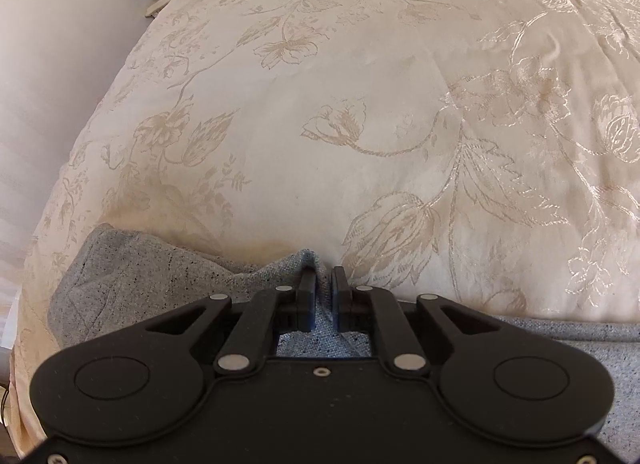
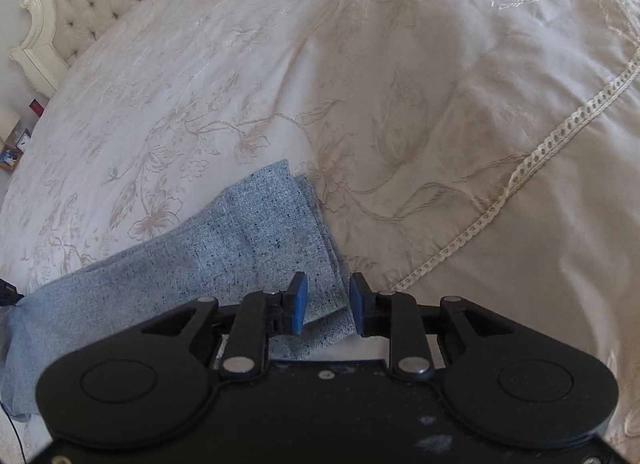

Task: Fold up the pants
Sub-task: 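Lower the folded pants onto the duvet with both tools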

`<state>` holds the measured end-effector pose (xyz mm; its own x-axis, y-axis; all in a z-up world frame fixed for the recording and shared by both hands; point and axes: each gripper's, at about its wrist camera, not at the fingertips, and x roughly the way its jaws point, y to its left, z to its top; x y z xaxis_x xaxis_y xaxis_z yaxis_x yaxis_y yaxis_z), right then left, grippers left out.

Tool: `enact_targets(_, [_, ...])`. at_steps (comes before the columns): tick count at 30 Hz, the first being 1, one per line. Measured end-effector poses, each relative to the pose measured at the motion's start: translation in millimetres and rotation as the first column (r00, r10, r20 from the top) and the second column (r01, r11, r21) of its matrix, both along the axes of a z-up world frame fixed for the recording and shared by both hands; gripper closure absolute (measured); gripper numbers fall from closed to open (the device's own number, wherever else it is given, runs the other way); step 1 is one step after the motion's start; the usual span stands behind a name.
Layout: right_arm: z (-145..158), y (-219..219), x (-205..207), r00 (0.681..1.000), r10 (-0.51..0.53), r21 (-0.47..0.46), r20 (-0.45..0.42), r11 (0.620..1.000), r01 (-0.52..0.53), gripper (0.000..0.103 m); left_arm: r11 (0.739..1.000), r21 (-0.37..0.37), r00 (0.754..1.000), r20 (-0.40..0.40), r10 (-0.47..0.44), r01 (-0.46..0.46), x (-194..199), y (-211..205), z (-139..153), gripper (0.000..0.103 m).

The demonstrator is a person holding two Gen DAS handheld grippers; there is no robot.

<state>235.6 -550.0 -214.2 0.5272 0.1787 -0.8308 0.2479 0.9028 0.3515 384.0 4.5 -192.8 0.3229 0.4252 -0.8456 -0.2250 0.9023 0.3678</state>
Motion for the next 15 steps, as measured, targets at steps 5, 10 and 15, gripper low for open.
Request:
enact_targets(5, [26,-3,-3,0.999,-0.038,0.131,-0.002,0.991,0.038,0.099,1.000,0.026,1.000,-0.003,-0.011,0.011,1,-5,-3,0.089])
enact_targets(10, [75,-5,-10,0.995,-0.088,0.067,0.050,0.994,0.085,0.099,0.997,0.071,1.000,-0.010,-0.021,0.022,2,-14,-9,0.089])
enact_targets(15, [46,-12,20,0.991,-0.111,-0.124,-0.070,0.987,0.102,0.087,0.996,0.086,1.000,-0.011,-0.026,0.027,0,-18,-8,0.090])
